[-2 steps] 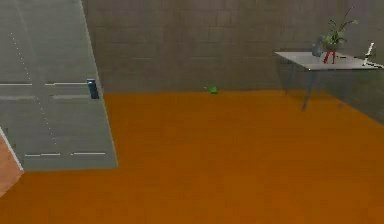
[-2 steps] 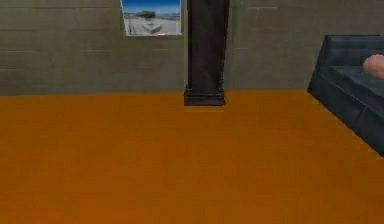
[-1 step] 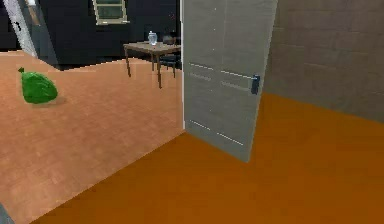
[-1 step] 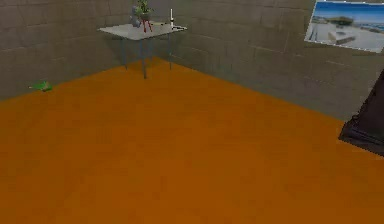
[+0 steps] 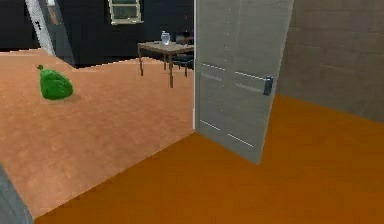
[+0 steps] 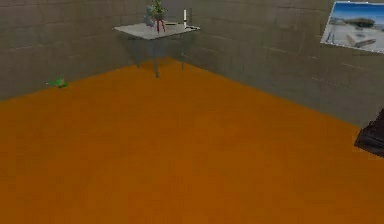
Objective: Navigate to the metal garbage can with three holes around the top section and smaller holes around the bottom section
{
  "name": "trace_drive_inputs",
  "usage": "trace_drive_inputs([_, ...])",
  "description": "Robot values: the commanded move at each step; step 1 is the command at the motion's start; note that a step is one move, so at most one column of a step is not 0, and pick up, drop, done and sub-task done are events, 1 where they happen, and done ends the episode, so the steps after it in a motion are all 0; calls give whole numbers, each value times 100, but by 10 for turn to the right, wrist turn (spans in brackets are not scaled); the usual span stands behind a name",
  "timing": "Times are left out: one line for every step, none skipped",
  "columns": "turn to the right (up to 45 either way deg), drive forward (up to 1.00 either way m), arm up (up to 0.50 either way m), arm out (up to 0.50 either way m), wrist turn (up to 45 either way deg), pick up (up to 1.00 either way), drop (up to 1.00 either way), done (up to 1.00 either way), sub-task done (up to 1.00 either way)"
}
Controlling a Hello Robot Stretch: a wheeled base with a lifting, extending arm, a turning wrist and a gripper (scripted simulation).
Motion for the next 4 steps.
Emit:
trace_drive_inputs([0,70,0,0,0,0,0,0,0])
trace_drive_inputs([-420,0,0,0,0,0,0,0,0])
trace_drive_inputs([0,50,0,0,0,0,0,0,0])
trace_drive_inputs([-120,0,0,0,0,0,0,0,0])
